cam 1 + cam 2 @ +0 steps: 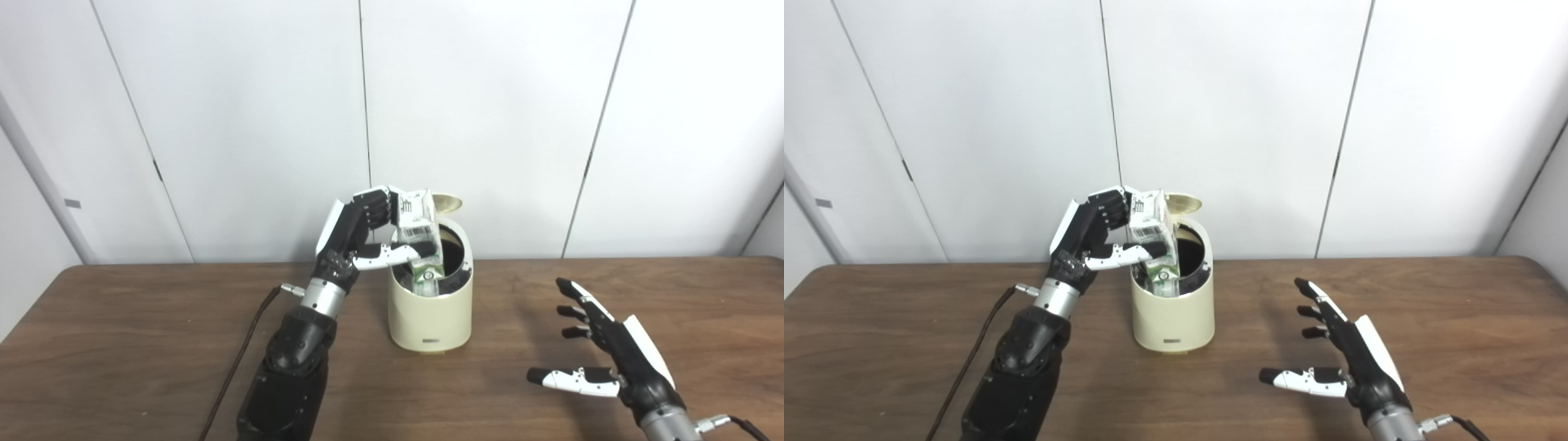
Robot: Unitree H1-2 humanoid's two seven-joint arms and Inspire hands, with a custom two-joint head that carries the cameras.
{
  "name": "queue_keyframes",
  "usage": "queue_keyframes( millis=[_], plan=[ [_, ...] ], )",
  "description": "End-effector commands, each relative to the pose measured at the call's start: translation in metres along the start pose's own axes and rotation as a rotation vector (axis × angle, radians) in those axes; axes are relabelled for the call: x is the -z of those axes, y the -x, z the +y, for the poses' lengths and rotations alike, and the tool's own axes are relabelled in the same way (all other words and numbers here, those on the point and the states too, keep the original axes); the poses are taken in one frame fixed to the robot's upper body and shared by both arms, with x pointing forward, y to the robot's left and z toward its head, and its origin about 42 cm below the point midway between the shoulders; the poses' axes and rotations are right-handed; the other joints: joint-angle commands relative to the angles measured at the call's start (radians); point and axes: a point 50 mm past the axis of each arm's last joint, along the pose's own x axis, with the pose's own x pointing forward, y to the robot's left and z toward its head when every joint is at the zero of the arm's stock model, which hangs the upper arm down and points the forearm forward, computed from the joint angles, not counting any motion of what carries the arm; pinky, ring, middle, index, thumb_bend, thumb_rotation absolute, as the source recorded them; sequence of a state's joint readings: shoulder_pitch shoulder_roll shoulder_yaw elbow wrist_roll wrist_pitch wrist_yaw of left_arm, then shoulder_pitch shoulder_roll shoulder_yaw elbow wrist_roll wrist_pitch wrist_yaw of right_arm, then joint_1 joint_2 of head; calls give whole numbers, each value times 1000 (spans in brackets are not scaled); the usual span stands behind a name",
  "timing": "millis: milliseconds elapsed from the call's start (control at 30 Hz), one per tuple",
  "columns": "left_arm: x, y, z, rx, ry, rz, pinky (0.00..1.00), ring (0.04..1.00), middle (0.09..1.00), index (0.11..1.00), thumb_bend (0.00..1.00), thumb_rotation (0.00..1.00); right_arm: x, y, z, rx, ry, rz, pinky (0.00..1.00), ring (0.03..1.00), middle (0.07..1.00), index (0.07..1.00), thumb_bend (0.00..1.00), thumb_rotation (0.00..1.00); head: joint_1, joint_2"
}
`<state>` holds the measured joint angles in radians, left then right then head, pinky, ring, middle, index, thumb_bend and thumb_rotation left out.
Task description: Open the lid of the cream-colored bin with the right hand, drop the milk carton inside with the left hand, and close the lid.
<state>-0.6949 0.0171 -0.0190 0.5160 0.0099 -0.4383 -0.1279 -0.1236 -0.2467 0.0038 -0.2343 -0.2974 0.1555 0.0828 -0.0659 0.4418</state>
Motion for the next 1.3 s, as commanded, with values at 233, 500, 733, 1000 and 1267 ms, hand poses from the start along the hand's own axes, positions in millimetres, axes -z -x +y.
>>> queue_keyframes(
  millis=[233, 500, 733, 1000, 1267],
  plan=[
    [-23, -35, -4, -75, -153, -105, 467, 451, 489, 513, 503, 0, -12, -5, -13, 34, 24, -82, 722, 852, 937, 908, 805, 254, 1, 1],
    [-22, -38, -7, -139, -300, -148, 475, 452, 490, 510, 503, 0, -8, -4, -15, 29, 17, -82, 705, 853, 943, 907, 814, 296, 1, 4],
    [-18, -36, -8, -177, -400, -194, 484, 452, 492, 507, 504, 0, -10, -2, -15, 27, 18, -81, 692, 853, 944, 909, 819, 322, 4, 9],
    [-11, -32, -10, -209, -422, -193, 487, 452, 492, 506, 504, 0, -13, 1, -15, 24, 17, -85, 672, 845, 944, 909, 809, 337, 2, 16],
    [-6, -26, -12, -177, -396, -156, 487, 448, 496, 511, 504, 0, -11, 3, -16, 18, 3, -83, 707, 855, 957, 926, 789, 313, 3, 28]
  ],
)
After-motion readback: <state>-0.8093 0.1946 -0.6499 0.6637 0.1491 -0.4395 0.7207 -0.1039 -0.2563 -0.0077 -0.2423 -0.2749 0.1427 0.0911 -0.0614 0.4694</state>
